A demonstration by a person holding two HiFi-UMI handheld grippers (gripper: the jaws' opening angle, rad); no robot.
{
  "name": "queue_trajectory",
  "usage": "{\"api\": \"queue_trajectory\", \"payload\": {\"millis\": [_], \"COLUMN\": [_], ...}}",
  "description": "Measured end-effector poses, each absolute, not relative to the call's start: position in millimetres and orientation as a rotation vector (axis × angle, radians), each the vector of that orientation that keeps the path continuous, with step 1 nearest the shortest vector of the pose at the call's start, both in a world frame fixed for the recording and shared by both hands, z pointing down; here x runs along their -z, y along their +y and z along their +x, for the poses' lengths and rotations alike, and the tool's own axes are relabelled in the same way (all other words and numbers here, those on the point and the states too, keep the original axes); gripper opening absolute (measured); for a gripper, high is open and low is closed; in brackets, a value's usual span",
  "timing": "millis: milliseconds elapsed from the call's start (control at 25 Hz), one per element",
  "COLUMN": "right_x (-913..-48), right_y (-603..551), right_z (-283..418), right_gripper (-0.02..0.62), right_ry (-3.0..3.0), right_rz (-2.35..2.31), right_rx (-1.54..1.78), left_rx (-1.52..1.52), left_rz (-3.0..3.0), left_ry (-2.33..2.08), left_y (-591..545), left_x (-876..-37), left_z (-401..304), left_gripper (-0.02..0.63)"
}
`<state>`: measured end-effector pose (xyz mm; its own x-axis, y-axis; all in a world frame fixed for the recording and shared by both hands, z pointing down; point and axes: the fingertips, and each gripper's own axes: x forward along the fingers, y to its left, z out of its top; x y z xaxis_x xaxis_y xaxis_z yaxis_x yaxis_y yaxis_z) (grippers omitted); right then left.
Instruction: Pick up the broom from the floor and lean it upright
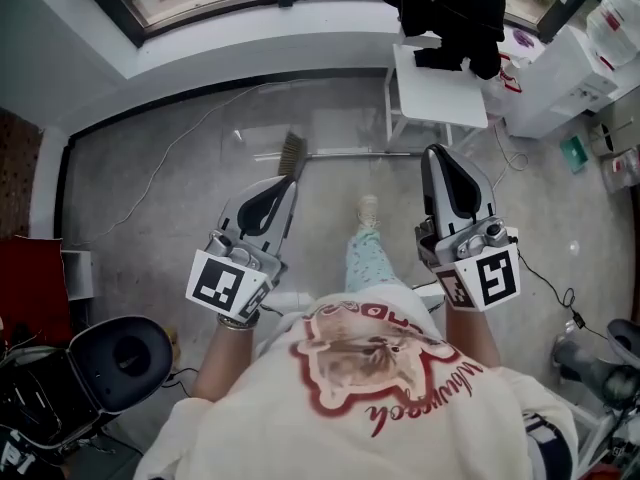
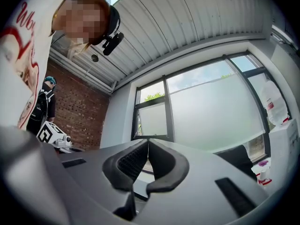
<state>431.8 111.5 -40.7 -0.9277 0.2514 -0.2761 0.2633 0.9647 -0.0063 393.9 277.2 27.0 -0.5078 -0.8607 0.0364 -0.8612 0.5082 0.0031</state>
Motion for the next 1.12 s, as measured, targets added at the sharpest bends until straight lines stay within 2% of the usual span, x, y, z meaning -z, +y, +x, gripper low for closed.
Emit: {"api": "queue_trajectory", "payload": {"millis": [480,800,1120], "right_x": [58.7,47.3,9.6], "right_y": [-41.1,-87.7,-77.6], "right_z": [203.7,111.1,30.5], "right_gripper": [0.025,0.025,0.025], "right_ry": [2.788,2.805,2.865], "right_rz": [0.438,0.466,0.529], "right_rx": [0.100,0.160,0.224], "left_rx": [-0.097,-0.107,-0.033], "left_rz": [1.531,1.489,1.458], "left_ry": [-2.750,-2.746,-2.715], "left_y": [126.4,82.4,79.3], "left_x": [-4.6,-10.0,-34.0], "left_z": [172.7,85.7,14.4], "left_gripper": [0.020,0.020,0.020]}}
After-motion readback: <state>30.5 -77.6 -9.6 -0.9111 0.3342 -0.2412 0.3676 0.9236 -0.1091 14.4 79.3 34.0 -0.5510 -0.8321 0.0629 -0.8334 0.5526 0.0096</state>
